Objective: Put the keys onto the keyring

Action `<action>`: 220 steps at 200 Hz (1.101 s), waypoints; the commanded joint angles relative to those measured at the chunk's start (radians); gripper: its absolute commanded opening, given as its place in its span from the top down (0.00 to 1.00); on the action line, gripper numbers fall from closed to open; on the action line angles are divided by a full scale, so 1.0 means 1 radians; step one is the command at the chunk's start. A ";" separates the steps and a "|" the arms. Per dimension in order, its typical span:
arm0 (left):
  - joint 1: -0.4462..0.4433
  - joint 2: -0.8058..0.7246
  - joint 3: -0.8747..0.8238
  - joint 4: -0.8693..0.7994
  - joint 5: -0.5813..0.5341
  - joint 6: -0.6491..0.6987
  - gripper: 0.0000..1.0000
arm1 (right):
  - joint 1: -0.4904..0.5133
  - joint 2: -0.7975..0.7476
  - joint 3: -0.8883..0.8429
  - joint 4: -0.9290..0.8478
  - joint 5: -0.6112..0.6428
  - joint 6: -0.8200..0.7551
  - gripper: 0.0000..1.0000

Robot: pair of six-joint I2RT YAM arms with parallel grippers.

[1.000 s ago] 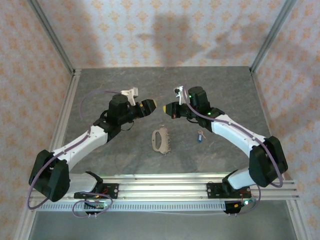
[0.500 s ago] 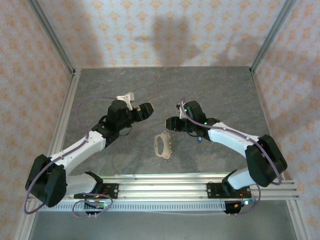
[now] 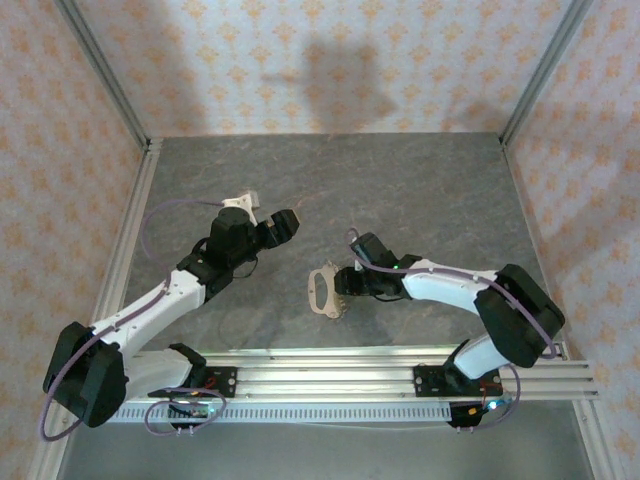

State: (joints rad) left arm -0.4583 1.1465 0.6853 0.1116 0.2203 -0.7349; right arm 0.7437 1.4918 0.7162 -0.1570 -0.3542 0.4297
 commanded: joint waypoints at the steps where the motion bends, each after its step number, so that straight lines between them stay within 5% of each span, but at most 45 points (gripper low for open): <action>1: -0.005 -0.016 -0.011 -0.016 -0.032 -0.006 0.10 | 0.009 0.043 0.028 -0.008 0.042 0.013 0.55; 51: -0.005 -0.017 -0.018 -0.013 -0.037 -0.008 0.09 | 0.013 0.133 0.094 0.002 0.042 0.000 0.60; 138: -0.005 -0.001 -0.018 -0.003 -0.039 -0.008 0.08 | 0.012 0.249 0.247 -0.042 0.095 -0.076 0.85; 220: -0.005 -0.013 -0.021 -0.005 -0.040 -0.015 0.08 | -0.057 0.406 0.487 -0.097 0.105 -0.185 0.88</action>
State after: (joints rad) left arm -0.4583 1.1469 0.6777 0.1089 0.2008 -0.7357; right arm 0.7158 1.8530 1.1301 -0.2398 -0.2764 0.2955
